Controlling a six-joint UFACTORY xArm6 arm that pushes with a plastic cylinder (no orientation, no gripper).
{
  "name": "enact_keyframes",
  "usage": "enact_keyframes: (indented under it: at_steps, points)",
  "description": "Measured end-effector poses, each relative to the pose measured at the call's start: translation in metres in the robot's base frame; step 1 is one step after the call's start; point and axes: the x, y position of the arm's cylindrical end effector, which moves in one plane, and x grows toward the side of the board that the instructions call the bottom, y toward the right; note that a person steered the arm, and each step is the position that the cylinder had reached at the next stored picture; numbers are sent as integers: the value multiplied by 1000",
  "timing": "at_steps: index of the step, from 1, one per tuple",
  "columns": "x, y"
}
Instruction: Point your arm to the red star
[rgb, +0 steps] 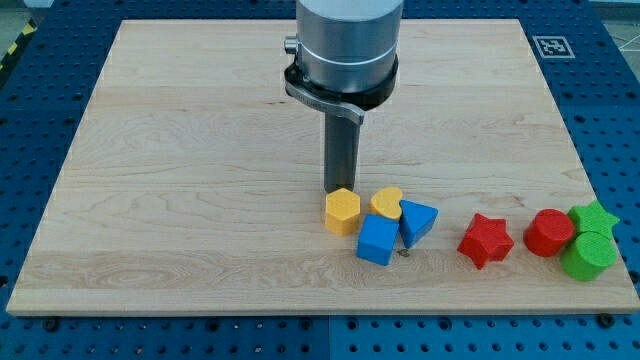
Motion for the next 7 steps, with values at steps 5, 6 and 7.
enact_keyframes:
  at_steps: [5,6,7]
  points:
    - [-39,0]
    - [18,-29]
    - [96,-61]
